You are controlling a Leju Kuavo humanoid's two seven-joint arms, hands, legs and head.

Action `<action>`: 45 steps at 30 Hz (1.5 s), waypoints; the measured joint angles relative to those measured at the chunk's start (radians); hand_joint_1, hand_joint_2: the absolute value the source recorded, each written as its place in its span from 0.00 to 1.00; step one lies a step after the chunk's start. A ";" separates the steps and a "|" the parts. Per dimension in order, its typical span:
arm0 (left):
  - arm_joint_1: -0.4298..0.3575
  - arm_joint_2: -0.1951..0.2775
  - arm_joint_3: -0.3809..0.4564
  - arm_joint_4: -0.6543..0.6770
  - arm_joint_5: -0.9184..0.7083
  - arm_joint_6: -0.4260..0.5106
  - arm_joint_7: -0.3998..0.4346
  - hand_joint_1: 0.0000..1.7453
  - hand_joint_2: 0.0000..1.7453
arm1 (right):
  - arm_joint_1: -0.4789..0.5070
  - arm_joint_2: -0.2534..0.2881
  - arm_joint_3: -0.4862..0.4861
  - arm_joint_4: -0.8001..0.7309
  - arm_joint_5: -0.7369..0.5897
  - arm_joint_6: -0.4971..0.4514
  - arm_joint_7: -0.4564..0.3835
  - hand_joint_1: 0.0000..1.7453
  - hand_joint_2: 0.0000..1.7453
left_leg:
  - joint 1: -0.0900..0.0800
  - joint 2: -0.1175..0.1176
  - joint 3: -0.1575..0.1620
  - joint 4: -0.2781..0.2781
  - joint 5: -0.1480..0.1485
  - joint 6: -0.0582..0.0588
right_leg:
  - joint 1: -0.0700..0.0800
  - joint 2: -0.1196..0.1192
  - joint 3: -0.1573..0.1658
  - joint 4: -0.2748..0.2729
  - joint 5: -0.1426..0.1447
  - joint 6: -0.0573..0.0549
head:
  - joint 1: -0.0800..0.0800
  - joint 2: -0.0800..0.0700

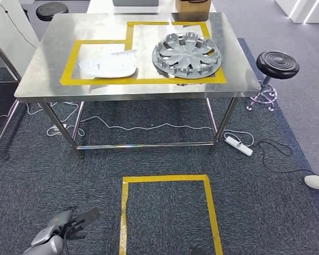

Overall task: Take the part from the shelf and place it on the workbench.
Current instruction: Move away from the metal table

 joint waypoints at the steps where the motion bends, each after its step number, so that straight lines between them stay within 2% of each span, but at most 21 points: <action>1: 0.005 -0.001 0.007 0.006 0.008 -0.022 0.030 0.00 0.00 | 0.000 0.000 0.000 0.000 0.003 0.000 0.001 0.00 0.00 | 0.000 0.000 0.000 0.000 0.000 0.000 | 0.000 0.001 0.000 0.000 0.001 0.001 | 0.000 0.000; 5: 0.060 -0.010 0.059 0.031 0.077 -0.114 0.194 0.00 0.00 | -0.006 0.000 0.000 0.000 0.022 0.011 0.011 0.00 0.00 | 0.000 0.003 -0.001 0.000 0.000 0.000 | -0.001 0.004 -0.003 0.000 0.001 0.003 | -0.001 0.000; 7: 0.107 -0.017 0.098 0.039 0.128 -0.150 0.237 0.00 0.00 | -0.011 0.000 0.000 0.000 0.033 0.025 0.016 0.00 0.00 | 0.000 0.003 -0.003 0.000 0.000 -0.001 | -0.001 0.004 -0.005 0.000 0.002 0.003 | -0.001 0.000; 13: 0.217 -0.054 0.235 0.055 0.261 -0.199 0.228 0.00 0.00 | -0.018 0.000 0.005 0.000 0.046 0.064 0.013 0.00 0.00 | -0.003 0.002 -0.006 0.001 0.002 0.002 | -0.004 0.003 -0.006 0.000 0.004 0.007 | -0.001 0.000; 19: 0.245 -0.084 0.304 0.060 0.274 -0.170 0.185 0.00 0.00 | -0.015 0.000 0.005 0.000 0.027 0.061 0.001 0.00 0.00 | -0.008 -0.002 -0.009 0.000 0.012 0.016 | -0.012 -0.002 -0.007 -0.001 0.011 0.021 | -0.001 0.000; 21: 0.246 -0.092 0.316 0.060 0.269 -0.152 0.166 0.00 0.00 | -0.012 0.000 0.005 0.000 0.022 0.055 -0.005 0.00 0.00 | -0.003 -0.005 -0.011 -0.006 0.024 0.025 | -0.012 -0.003 -0.024 0.037 -0.028 0.026 | 0.001 0.000; 24: 0.249 -0.100 0.327 0.061 0.265 -0.139 0.144 0.00 0.00 | -0.009 0.000 0.003 0.000 0.018 0.052 -0.010 0.00 0.00 | 0.000 -0.014 -0.023 -0.007 0.036 0.027 | -0.011 -0.003 -0.089 0.236 -0.160 0.028 | 0.006 0.000; 25: 0.251 -0.103 0.332 0.061 0.265 -0.137 0.139 0.00 0.00 | -0.009 -0.001 0.002 0.000 0.018 0.052 -0.011 0.00 0.00 | 0.001 -0.019 -0.028 -0.007 0.040 0.025 | -0.011 -0.003 -0.102 0.292 -0.189 0.029 | 0.006 0.000; 26: 0.253 -0.106 0.336 0.062 0.265 -0.136 0.134 0.00 0.00 | -0.008 -0.001 0.001 0.000 0.018 0.052 -0.012 0.00 0.00 | 0.002 -0.025 -0.033 -0.007 0.043 0.022 | -0.011 -0.003 -0.096 0.312 -0.201 0.029 | 0.006 0.000; 27: 0.254 -0.109 0.339 0.063 0.265 -0.134 0.130 0.00 0.00 | -0.007 -0.001 0.000 0.000 0.018 0.051 -0.012 0.00 0.00 | 0.003 -0.034 -0.037 -0.007 0.047 0.017 | -0.012 -0.002 -0.068 0.289 -0.195 0.029 | 0.006 0.000; 29: 0.254 -0.114 0.342 0.064 0.261 -0.129 0.119 0.00 0.00 | -0.007 -0.001 -0.002 0.000 0.018 0.050 -0.013 0.00 0.00 | 0.008 -0.054 -0.044 -0.004 0.054 0.006 | -0.015 0.022 0.034 0.150 -0.162 0.028 | 0.006 0.000; 31: 0.251 -0.117 0.344 0.064 0.252 -0.119 0.106 0.00 0.00 | -0.007 -0.002 -0.002 0.000 0.018 0.047 -0.015 0.00 0.00 | 0.008 -0.072 -0.051 0.000 0.060 -0.006 | -0.016 0.048 0.104 0.045 -0.144 0.020 | 0.006 0.000; 32: 0.250 -0.117 0.345 0.064 0.248 -0.115 0.101 0.00 0.00 | -0.007 -0.002 -0.003 0.000 0.017 0.046 -0.016 0.00 0.00 | 0.008 -0.079 -0.053 0.000 0.064 -0.012 | -0.014 0.052 0.114 0.031 -0.144 0.013 | 0.006 0.000; 34: 0.250 -0.117 0.346 0.064 0.241 -0.108 0.094 0.00 0.00 | -0.005 -0.002 -0.004 0.000 0.016 0.044 -0.017 0.00 0.00 | 0.010 -0.092 -0.058 -0.002 0.071 -0.024 | -0.009 0.033 0.113 0.035 -0.137 -0.004 | 0.006 0.000; 36: 0.250 -0.119 0.349 0.065 0.234 -0.105 0.086 0.00 0.00 | -0.004 -0.003 -0.005 0.000 0.015 0.040 -0.019 0.00 0.00 | 0.011 -0.068 -0.072 0.023 0.051 -0.034 | -0.009 0.013 0.111 0.033 -0.130 -0.020 | 0.002 0.000; 38: 0.247 -0.123 0.353 0.066 0.229 -0.101 0.078 0.00 0.00 | -0.002 -0.003 -0.008 0.000 0.014 0.038 -0.022 0.00 0.00 | 0.010 -0.024 -0.119 0.126 -0.017 -0.040 | -0.009 -0.012 0.105 0.032 -0.125 -0.031 | -0.004 0.000; 40: 0.243 -0.126 0.357 0.066 0.226 -0.097 0.071 0.00 0.00 | 0.003 -0.004 -0.013 0.000 0.012 0.037 -0.022 0.00 0.00 | 0.012 -0.007 -0.174 0.258 -0.081 -0.045 | -0.007 -0.040 0.097 0.032 -0.122 -0.034 | -0.007 0.000; 41: 0.243 -0.126 0.358 0.066 0.225 -0.095 0.069 0.00 0.00 | 0.005 -0.005 -0.015 0.000 0.012 0.037 -0.022 0.00 0.00 | 0.012 -0.005 -0.183 0.289 -0.090 -0.046 | -0.006 -0.054 0.094 0.032 -0.121 -0.034 | -0.007 0.000; 42: 0.244 -0.127 0.359 0.066 0.224 -0.094 0.068 0.00 0.00 | 0.006 -0.005 -0.017 0.000 0.012 0.037 -0.022 0.00 0.00 | 0.013 -0.002 -0.173 0.283 -0.081 -0.047 | -0.006 -0.067 0.092 0.032 -0.120 -0.032 | -0.007 0.000; 43: 0.245 -0.127 0.360 0.066 0.222 -0.093 0.065 0.00 0.00 | 0.006 -0.005 -0.019 0.000 0.011 0.037 -0.023 0.00 0.00 | 0.013 0.005 -0.142 0.240 -0.057 -0.046 | -0.007 -0.079 0.091 0.032 -0.119 -0.031 | -0.008 0.000; 45: 0.241 -0.129 0.362 0.066 0.220 -0.090 0.060 0.00 0.00 | 0.005 -0.006 -0.021 -0.001 0.010 0.037 -0.024 0.00 0.00 | 0.011 0.059 -0.055 0.103 -0.010 -0.045 | -0.003 -0.101 0.092 0.035 -0.119 -0.022 | -0.010 0.000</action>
